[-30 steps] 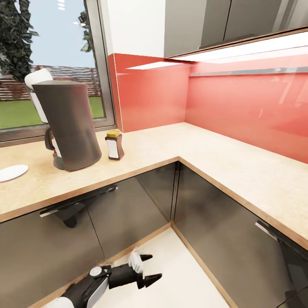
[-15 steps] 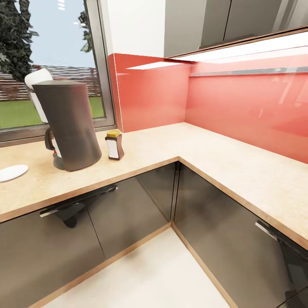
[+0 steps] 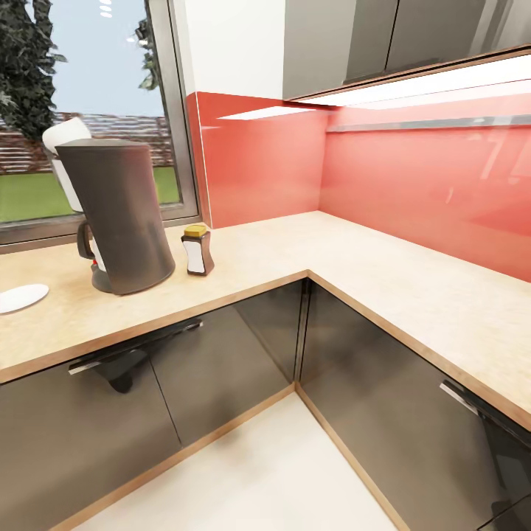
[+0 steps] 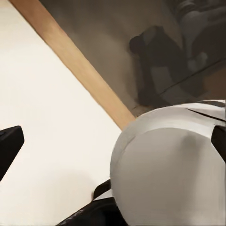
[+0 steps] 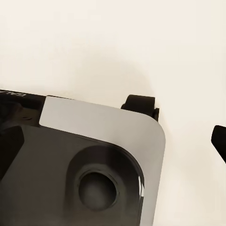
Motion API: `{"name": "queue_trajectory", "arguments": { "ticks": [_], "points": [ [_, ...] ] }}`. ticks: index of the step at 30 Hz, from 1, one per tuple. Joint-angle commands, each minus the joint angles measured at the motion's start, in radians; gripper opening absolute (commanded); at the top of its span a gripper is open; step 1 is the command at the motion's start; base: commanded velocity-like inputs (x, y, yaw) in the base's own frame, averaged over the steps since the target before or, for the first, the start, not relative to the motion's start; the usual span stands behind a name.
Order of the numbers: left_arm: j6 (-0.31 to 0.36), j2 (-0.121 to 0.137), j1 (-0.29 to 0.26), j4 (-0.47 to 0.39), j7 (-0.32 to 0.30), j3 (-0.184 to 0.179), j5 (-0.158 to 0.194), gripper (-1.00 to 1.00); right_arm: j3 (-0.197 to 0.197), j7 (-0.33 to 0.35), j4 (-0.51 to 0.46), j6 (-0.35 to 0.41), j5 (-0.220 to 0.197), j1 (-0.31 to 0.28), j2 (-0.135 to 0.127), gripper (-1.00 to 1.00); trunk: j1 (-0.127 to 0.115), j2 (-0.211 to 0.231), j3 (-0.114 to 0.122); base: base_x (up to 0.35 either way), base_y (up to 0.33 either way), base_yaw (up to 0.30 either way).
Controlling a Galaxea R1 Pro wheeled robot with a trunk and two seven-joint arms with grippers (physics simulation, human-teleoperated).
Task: Set up a coffee station on the kitchen countertop: keep the coffee maker on the countertop, move the bottle of coffee from the kitchen shelf to the counter next to the coffee maker, place a paper coffee filter on top of the coffee maker, put the saucer next to the coffee maker with the coffee cup on the saucer, and place the electric kettle next to the coffee maker.
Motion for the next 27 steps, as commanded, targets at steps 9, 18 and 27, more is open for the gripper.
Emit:
{"name": "queue_trajectory", "arguments": {
  "ticks": [9,18,27],
  "points": [
    [-0.006,0.006,0.031,0.0,0.0,0.037,0.01,1.0,-0.01,0.001,0.002,-0.005,0.01,-0.001,-0.001,1.0,0.0,0.0,-0.001,0.0,0.0,0.0],
    [-0.006,0.007,0.033,-0.001,-0.003,0.085,0.01,1.0,-0.009,0.002,0.002,-0.004,0.01,-0.001,-0.001,1.0,0.0,0.0,-0.001,0.0,0.0,0.0],
    [-0.005,0.007,0.033,-0.001,-0.002,0.086,0.01,1.0,-0.01,0.002,0.002,-0.004,0.01,-0.001,-0.001,1.0,0.0,0.0,-0.001,0.0,0.0,0.003]
  ]
}}
